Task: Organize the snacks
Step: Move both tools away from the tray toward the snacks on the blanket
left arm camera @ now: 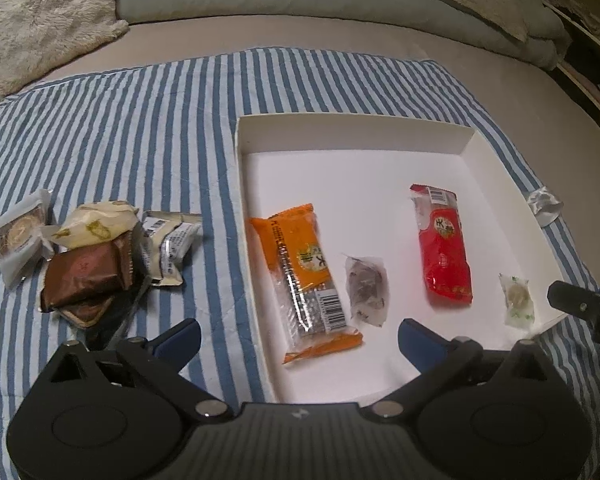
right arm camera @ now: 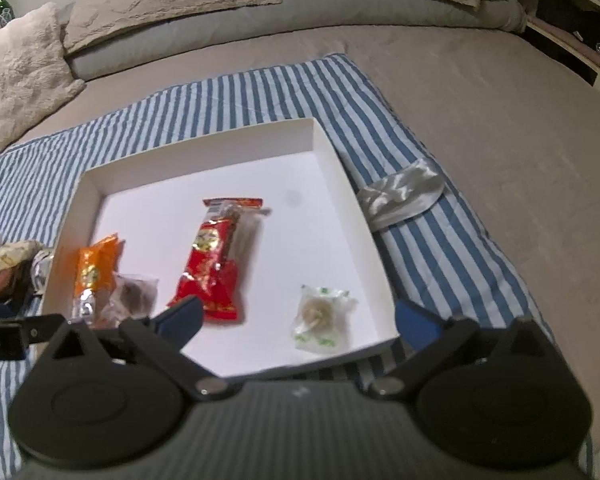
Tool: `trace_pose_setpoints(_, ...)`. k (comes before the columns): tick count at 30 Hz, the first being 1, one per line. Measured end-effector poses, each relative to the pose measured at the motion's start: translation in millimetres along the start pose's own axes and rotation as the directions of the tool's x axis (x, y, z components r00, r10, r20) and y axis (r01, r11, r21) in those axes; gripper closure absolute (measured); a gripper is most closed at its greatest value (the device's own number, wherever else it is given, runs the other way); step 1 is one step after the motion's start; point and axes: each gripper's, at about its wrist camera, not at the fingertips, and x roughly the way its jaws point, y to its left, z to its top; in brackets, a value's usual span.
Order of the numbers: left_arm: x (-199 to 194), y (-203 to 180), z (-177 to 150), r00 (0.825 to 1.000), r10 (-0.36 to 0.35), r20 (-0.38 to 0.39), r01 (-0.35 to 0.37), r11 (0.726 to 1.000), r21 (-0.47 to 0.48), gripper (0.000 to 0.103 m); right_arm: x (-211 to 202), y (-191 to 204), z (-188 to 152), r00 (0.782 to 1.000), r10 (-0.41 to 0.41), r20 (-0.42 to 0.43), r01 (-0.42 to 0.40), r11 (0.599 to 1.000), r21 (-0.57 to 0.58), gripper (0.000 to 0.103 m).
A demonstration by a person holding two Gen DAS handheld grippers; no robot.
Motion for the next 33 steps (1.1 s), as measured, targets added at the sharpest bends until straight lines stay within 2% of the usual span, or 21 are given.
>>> trace_pose_setpoints(14, -28, 45, -5, 0.999, 0.028, 0.041, -0.026, 0.998, -0.064, 0.0, -20, 40, -4, 0.998, 0.048, 0.03, -0.047, 0.998, -0.051, 0.0)
trace_pose_setpoints(33, -60, 147, -18, 0.989, 0.125, 0.083, -0.11, 0.979, -0.17, 0.0, -29, 134, -7, 0.989, 0.148, 0.019, -0.145, 0.982, -0.123, 0.0)
